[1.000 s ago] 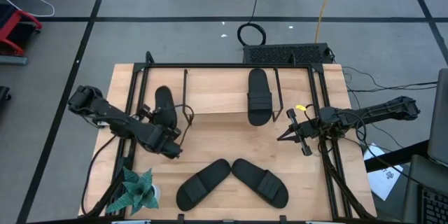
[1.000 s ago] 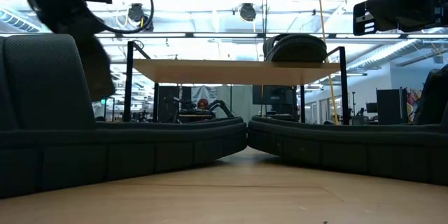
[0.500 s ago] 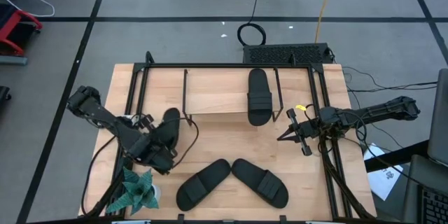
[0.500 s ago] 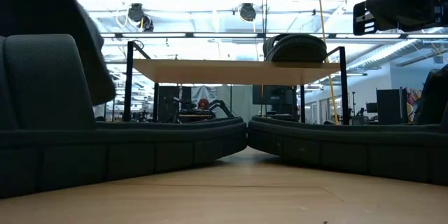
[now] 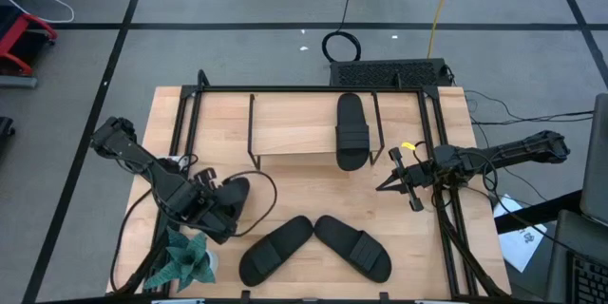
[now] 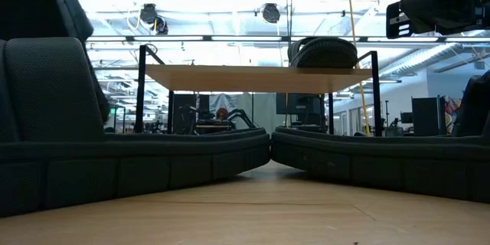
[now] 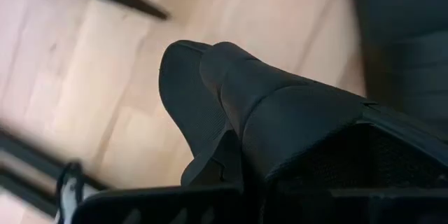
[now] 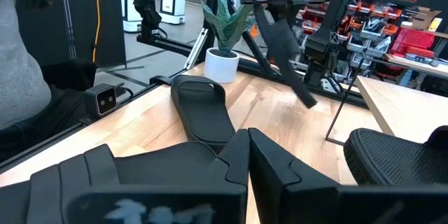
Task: Pick and place slides into the shelf
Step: Put the top left black slide on the shelf
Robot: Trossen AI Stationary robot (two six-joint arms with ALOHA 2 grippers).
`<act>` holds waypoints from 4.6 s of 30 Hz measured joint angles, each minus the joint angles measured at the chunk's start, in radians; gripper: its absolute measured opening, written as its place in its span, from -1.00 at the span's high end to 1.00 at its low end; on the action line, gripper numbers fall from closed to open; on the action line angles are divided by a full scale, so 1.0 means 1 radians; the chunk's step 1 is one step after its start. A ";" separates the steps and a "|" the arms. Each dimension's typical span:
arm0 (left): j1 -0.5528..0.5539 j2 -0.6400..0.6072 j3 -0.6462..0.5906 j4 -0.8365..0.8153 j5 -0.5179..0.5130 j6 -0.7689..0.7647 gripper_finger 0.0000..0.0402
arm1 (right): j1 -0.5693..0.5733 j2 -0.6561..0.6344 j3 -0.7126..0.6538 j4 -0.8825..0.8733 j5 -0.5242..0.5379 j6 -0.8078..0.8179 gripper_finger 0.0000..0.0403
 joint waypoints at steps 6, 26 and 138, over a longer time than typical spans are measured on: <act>0.010 0.000 0.060 0.061 -0.005 0.143 1.00 | 0.000 0.000 0.000 0.000 0.000 0.000 1.00; 0.132 0.002 0.270 0.297 -0.413 0.687 1.00 | 0.000 0.000 0.000 0.000 0.001 -0.007 1.00; 0.517 0.757 0.800 -0.094 -0.527 0.572 0.20 | 0.000 0.011 0.000 0.001 0.003 -0.016 1.00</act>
